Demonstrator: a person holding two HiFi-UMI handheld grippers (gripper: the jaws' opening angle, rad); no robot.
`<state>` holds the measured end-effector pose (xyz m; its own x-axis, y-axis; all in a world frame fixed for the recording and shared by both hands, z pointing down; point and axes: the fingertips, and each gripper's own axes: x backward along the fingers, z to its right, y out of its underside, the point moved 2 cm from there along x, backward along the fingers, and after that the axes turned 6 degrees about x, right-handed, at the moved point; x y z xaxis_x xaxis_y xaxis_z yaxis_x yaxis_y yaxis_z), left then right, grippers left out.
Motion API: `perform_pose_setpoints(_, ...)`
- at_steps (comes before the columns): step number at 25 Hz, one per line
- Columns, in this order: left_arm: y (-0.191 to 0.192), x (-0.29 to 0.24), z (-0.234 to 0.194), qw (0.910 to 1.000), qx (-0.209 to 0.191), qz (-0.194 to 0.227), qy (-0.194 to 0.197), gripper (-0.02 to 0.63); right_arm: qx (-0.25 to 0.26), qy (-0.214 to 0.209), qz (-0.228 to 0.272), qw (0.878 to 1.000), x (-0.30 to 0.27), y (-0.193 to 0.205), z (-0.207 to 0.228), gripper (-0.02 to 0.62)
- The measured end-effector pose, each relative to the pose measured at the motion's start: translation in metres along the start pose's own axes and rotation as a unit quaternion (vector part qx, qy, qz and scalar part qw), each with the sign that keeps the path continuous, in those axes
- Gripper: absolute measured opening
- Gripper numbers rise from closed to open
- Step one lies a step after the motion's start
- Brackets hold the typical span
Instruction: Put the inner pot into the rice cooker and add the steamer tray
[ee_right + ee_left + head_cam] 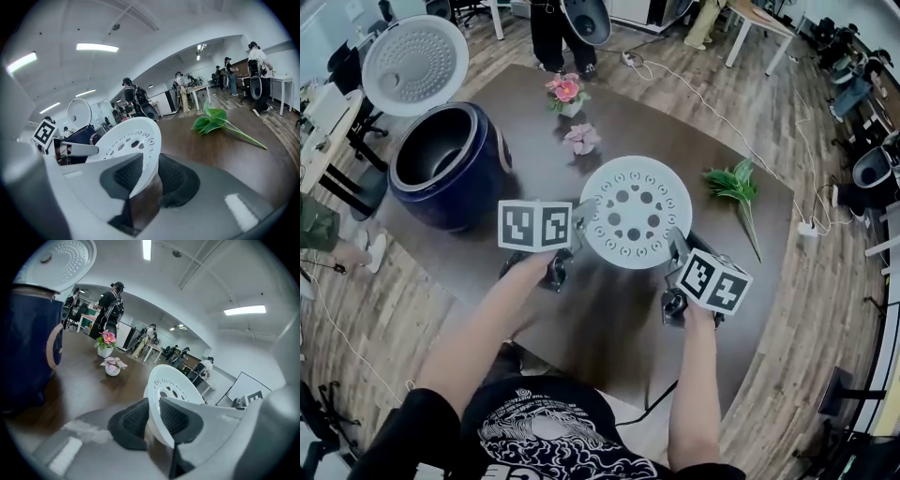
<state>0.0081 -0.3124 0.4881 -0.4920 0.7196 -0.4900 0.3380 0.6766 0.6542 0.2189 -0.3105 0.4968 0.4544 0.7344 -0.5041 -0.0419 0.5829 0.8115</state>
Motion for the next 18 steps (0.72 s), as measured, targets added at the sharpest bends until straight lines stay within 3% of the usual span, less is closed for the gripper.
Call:
perform_pose_setpoints(8, -0.011, 0.035, 0.003, 0.9983, -0.004, 0.054, -0.022, 0.081, 0.034, -0.042, 0.015, 0.998, 0.002, -0.017, -0.022, 0.103)
perform_pose_setpoints(18, -0.052, 0.112, -0.036, 0.9922, 0.007, 0.117, -0.042, 0.078, 0.06, -0.097, 0.032, 0.993, -0.013, -0.047, -0.112, 0.103)
